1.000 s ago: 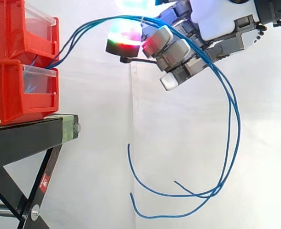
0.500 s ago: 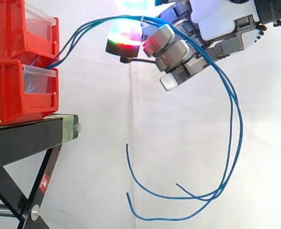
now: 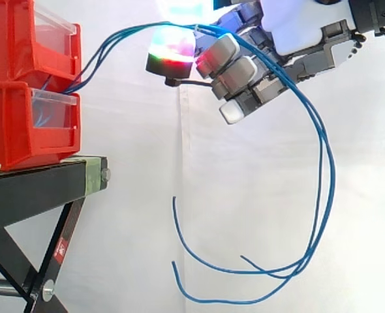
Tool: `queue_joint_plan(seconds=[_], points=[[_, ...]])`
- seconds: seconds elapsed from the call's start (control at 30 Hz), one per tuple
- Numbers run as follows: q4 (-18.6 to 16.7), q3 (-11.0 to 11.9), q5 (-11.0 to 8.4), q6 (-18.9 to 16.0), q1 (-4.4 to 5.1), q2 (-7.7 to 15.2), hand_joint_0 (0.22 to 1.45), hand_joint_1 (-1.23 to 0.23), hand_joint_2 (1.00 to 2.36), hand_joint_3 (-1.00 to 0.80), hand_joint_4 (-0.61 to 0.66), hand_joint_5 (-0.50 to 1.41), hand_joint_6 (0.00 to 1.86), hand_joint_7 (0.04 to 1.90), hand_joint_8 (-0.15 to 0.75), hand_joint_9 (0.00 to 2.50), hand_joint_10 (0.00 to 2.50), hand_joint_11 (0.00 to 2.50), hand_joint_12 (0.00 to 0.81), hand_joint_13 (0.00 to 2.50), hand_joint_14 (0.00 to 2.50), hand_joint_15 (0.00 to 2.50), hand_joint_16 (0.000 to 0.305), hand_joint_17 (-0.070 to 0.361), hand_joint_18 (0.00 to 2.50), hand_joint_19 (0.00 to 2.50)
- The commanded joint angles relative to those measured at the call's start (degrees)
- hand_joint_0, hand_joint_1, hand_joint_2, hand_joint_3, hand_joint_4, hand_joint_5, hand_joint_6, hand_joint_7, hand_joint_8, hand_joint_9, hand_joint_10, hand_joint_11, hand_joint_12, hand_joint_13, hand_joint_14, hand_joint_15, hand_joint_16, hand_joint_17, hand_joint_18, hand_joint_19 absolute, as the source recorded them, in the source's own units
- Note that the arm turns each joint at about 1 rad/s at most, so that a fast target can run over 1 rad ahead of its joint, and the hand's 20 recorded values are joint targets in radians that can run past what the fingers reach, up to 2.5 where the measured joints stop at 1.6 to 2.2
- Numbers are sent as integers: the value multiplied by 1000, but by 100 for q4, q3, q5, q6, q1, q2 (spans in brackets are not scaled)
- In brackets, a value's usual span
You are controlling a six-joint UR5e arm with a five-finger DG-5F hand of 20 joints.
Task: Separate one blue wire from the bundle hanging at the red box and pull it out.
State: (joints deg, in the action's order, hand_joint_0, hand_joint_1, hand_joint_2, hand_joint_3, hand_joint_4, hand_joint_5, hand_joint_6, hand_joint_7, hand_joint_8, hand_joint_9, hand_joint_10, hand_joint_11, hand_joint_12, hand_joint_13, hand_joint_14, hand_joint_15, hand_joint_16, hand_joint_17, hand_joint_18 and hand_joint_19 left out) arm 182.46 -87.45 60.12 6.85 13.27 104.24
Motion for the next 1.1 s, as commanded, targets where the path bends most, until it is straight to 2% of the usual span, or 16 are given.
queue_joint_plan(seconds=[0.0, 0.17, 0.2, 0.47, 0.6, 0.93, 1.07], points=[[0, 0, 0, 0, 1, 0, 625, -867, 1019, -120, 66, -191, 930, 934, 301, 893, 462, 1573, 400, 678, 719, 1484, 50, 113, 728, 780], [0, 0, 0, 0, 1, 0, 635, -899, 1015, -124, 128, -214, 931, 897, 304, 831, 420, 1583, 397, 629, 716, 1482, 53, 118, 699, 742], [0, 0, 0, 0, 1, 0, 635, -898, 1014, -128, 129, -217, 938, 865, 307, 798, 554, 1503, 403, 600, 842, 1403, 53, 118, 693, 752], [0, 0, 0, 0, 1, 0, 624, -921, 1015, -165, 144, -233, 929, 873, 294, 783, 442, 1551, 385, 593, 748, 1486, 51, 116, 661, 743], [0, 0, 0, 0, 1, 0, 624, -934, 1014, -230, 152, -238, 920, 871, 292, 767, 349, 1585, 381, 578, 715, 1488, 52, 117, 640, 706], [0, 0, 0, 0, 1, 0, 613, -959, 1010, -343, 156, -241, 913, 875, 289, 752, 300, 1611, 378, 570, 691, 1507, 53, 118, 630, 688], [0, 0, 0, 0, 1, 0, 604, -945, 1001, -484, 163, -241, 913, 860, 294, 754, 297, 1584, 376, 569, 687, 1511, 52, 118, 633, 688]])
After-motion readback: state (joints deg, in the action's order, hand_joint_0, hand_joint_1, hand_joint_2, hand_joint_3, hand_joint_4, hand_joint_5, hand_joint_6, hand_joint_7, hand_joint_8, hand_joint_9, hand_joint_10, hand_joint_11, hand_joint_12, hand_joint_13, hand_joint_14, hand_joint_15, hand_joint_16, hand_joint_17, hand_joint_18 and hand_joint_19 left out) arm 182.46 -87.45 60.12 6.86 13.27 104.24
